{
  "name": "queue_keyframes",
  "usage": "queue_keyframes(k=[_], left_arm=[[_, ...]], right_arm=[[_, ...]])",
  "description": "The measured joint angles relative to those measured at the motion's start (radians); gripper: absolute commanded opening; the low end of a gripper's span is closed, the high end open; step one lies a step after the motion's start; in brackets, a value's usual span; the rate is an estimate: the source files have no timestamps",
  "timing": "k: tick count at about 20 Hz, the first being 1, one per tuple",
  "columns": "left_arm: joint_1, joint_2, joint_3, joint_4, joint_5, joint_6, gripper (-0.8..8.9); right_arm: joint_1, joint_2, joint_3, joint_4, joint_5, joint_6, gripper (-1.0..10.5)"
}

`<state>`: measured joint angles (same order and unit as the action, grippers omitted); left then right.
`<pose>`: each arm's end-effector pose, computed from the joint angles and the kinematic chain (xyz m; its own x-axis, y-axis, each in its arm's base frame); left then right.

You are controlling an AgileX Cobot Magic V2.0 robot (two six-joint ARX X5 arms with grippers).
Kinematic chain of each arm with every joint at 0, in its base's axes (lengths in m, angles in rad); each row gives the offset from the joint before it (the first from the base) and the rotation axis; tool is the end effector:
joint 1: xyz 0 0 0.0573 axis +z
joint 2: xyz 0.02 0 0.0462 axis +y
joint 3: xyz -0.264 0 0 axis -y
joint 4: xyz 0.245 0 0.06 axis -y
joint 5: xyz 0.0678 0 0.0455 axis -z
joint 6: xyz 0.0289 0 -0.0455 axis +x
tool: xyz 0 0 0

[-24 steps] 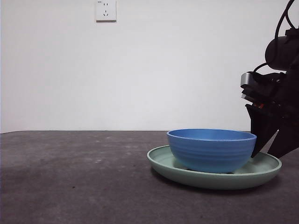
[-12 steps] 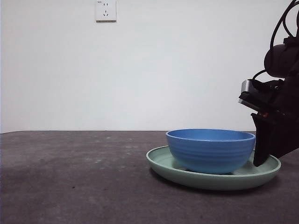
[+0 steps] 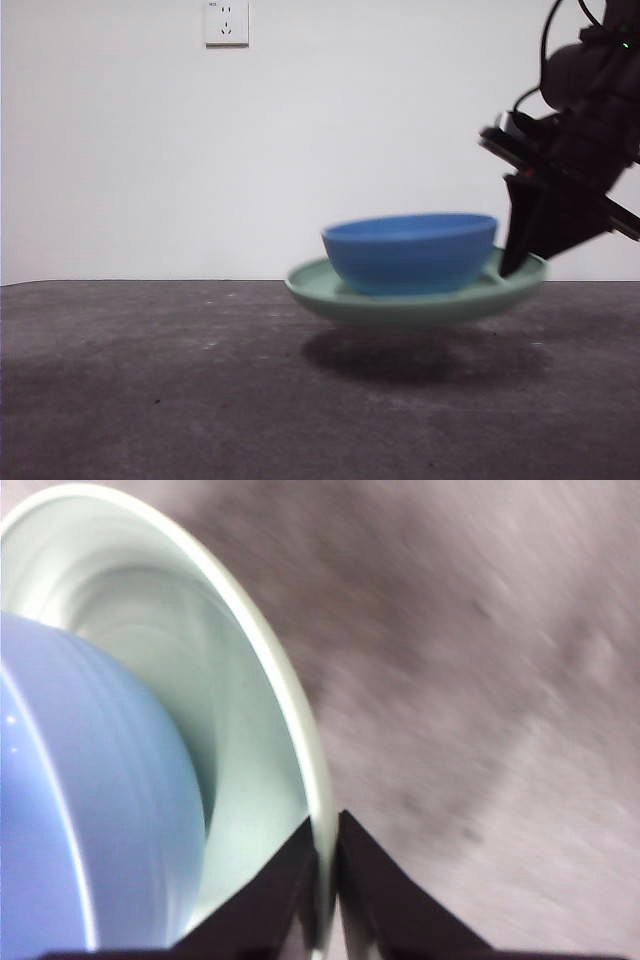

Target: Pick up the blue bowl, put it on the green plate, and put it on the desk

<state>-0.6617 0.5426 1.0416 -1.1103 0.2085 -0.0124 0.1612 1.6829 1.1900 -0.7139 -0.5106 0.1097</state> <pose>0.0429 -0.0410 0.3546 0.5049 -0.6556 -0.5615 0.7292 0.6720 -0.1289 0.3204 0.0664 0.2159 0.2281 0.5322 -0.8153 -0.2089 0.8446 0.4929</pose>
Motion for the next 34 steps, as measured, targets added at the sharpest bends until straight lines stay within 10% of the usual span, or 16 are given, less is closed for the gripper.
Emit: queue_keyframes(k=[17,34], left_arm=[[0.0,0.0,0.0,0.0,0.0,0.0,6.56],[0.0,0.0,0.0,0.0,0.0,0.0,6.56]], right_arm=[[0.27,0.116,0.025,0.16,0.053,0.229,0.1],[0.27,0.188,0.062,0.152,0.159,0.208,2.2]])
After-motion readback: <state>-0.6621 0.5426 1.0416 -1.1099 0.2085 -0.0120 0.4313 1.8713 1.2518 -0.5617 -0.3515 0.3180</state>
